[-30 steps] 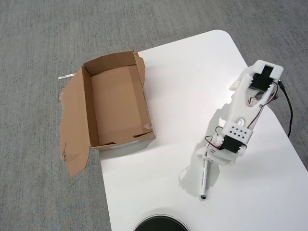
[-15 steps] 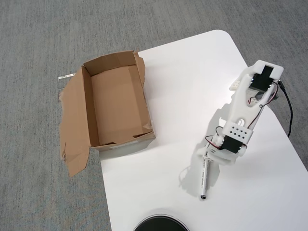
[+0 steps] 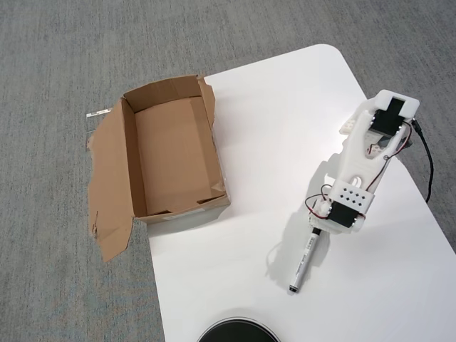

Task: Grasp a pen and put it in the box.

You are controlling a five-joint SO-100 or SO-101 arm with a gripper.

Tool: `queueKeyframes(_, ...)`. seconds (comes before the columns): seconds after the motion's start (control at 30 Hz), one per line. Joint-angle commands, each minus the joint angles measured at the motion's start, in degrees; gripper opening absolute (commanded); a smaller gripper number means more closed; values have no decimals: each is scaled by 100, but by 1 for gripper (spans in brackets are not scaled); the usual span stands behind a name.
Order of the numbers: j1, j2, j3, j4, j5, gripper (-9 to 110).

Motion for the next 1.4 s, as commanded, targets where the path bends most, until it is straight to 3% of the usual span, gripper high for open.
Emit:
queueKeyframes(0.0, -22, 26, -92, 0, -40, 10)
queueKeyframes(0.5, -31, 123, -171, 0, 40, 11)
queueKeyframes(0.8, -40, 141, -198, -9, 48, 24)
queueKeyframes(1.37, -40, 105, -1200, -9, 66, 25)
